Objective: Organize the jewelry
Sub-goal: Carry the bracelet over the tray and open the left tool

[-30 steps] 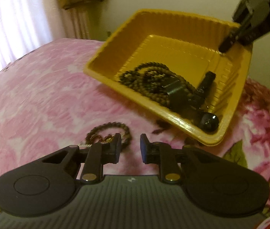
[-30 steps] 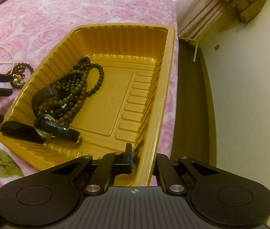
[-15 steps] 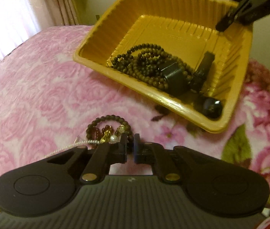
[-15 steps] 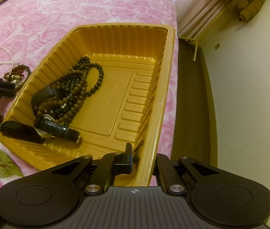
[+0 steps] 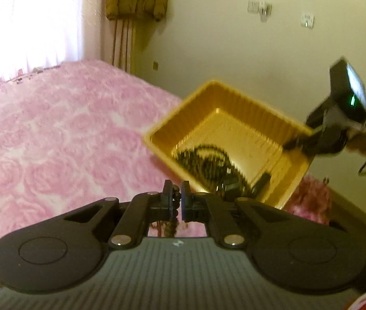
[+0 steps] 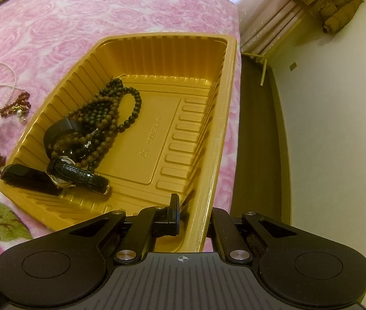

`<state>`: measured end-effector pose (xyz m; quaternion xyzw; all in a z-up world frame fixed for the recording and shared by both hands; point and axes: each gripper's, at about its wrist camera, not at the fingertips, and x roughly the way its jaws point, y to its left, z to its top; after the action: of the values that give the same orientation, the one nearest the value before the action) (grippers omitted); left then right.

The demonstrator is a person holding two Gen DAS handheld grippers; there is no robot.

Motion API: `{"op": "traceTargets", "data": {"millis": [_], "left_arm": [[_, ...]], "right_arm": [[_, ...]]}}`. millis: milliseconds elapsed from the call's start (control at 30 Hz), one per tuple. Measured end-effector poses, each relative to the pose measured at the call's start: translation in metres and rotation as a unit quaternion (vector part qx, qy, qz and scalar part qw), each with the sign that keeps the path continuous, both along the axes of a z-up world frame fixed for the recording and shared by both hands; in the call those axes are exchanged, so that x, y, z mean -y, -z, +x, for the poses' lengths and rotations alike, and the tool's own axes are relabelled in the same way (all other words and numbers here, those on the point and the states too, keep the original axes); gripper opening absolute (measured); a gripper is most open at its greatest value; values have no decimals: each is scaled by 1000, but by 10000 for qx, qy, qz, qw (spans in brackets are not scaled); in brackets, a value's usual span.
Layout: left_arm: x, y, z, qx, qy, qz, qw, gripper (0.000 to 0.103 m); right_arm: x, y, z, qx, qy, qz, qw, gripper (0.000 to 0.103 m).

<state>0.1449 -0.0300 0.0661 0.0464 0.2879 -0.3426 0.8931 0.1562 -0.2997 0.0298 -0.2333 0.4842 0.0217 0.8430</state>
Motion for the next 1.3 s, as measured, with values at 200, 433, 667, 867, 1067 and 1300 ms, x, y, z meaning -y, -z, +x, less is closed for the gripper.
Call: {"op": "traceTargets", "data": {"millis": [200,433,667,867,1067,1300], "left_arm": [[-4,-31,4,141,44,-252,9996,5],[27,-40,7,246,337,-219,9989,5],[81,-28,15,135,744,-199,9969,5],[120,-20,28,-116,960,-359,9947,5],[143,-10,36,-262,995,-396,9939,5],[148,0,42,-421,920,-454,9938,27]], "right_arm": [[-1,-2,0,9,-15,-8,10000,5],[0,-2,0,3,-11,-4,10000,5],[0,-2,0,2,-10,-2,10000,5],[0,-1,0,0,8,29,10000,5],[2,-1,0,1,9,68,10000,5],[1,-1,-1,3,16,87,10000,5]]}}
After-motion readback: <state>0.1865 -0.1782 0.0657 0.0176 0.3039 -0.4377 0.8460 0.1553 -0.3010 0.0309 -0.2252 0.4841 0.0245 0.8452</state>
